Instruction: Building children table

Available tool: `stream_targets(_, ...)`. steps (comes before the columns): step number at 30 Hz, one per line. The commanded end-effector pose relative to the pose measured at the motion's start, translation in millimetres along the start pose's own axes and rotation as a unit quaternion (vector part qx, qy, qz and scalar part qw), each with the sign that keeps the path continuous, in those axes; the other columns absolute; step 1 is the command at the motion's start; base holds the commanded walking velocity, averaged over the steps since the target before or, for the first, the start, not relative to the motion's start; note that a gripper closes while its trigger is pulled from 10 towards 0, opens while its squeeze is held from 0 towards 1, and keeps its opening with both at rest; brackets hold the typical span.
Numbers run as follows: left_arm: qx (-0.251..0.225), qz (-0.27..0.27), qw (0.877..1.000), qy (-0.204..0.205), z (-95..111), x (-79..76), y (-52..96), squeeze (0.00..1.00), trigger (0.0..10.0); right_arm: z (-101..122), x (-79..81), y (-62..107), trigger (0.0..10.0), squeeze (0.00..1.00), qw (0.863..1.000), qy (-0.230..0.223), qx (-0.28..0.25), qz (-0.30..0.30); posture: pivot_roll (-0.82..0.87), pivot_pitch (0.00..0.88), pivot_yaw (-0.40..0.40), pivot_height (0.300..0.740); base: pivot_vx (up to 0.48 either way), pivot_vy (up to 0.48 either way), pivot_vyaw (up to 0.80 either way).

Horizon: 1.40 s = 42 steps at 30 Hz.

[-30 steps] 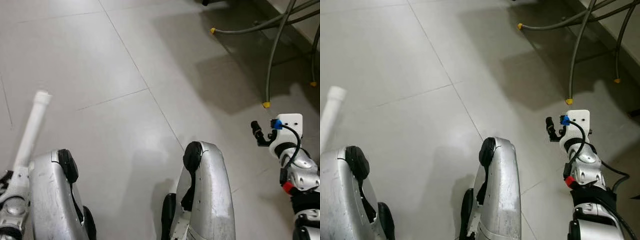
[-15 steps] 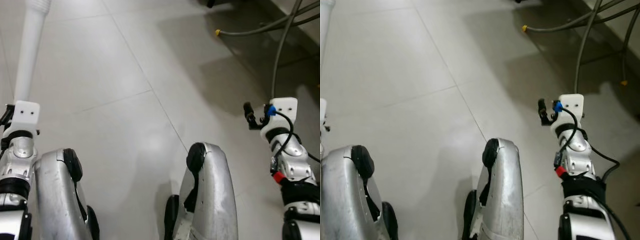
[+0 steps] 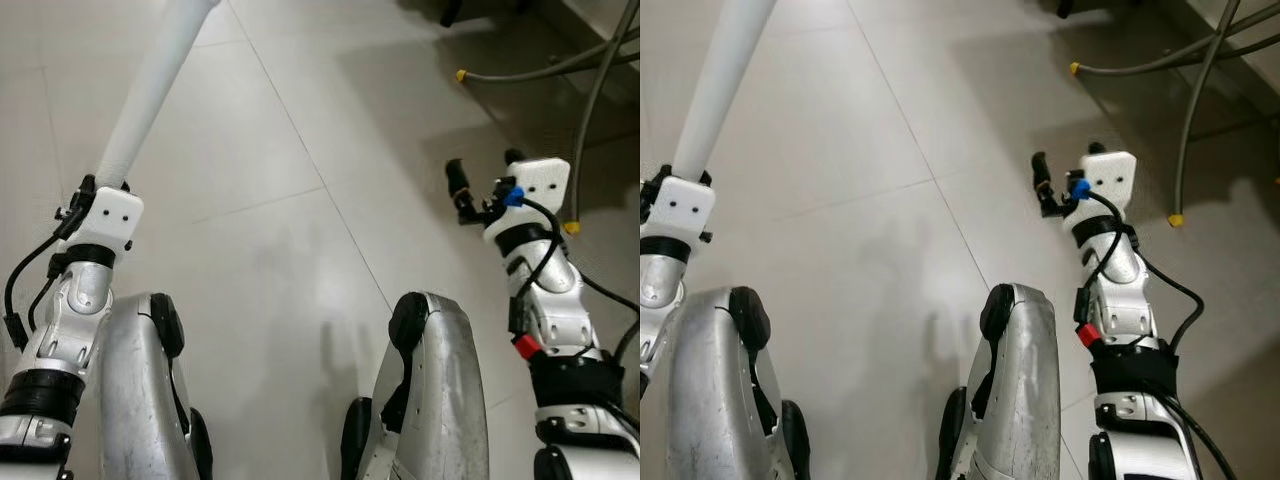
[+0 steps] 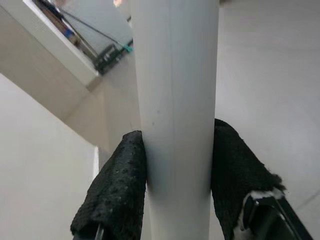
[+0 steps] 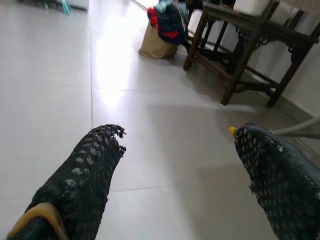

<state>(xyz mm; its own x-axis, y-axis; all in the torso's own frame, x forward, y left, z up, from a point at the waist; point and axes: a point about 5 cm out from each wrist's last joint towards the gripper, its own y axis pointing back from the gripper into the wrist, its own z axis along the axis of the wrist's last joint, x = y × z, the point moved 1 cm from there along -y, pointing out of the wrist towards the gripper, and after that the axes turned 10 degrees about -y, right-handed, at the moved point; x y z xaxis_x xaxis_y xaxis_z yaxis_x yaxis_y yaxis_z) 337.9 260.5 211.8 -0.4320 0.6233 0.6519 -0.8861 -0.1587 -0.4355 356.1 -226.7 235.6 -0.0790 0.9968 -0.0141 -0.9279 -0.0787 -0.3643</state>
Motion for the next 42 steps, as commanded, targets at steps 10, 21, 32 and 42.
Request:
stream_targets(10,-0.066,-0.028,0.997,-0.003,45,-1.6,16.2,0.00,10.0,3,44.0,10.3,10.0,0.00,0.996,-0.072,0.002,0.047,0.05,0.260,-0.094,0.373,0.000,0.000,0.00)
stream_targets(21,-0.070,-0.052,0.996,-0.006,58,-3.4,29.7,0.00,10.0,2,70.4,14.5,10.0,0.00,0.984,-0.145,0.017,0.102,0.06,0.242,-0.089,0.408,0.000,0.000,0.00)
stream_targets(32,-0.047,-0.072,0.996,-0.002,62,-6.8,41.6,0.00,10.0,-10,91.1,30.6,10.0,0.00,0.974,-0.174,0.051,0.138,0.07,0.205,-0.083,0.453,0.000,0.000,0.00)
stream_targets(42,-0.037,-0.100,0.994,-0.004,65,-19.5,54.2,0.00,10.0,-18,96.2,41.3,10.0,0.00,0.979,-0.151,0.063,0.126,0.07,0.175,-0.070,0.488,0.000,0.000,0.00)
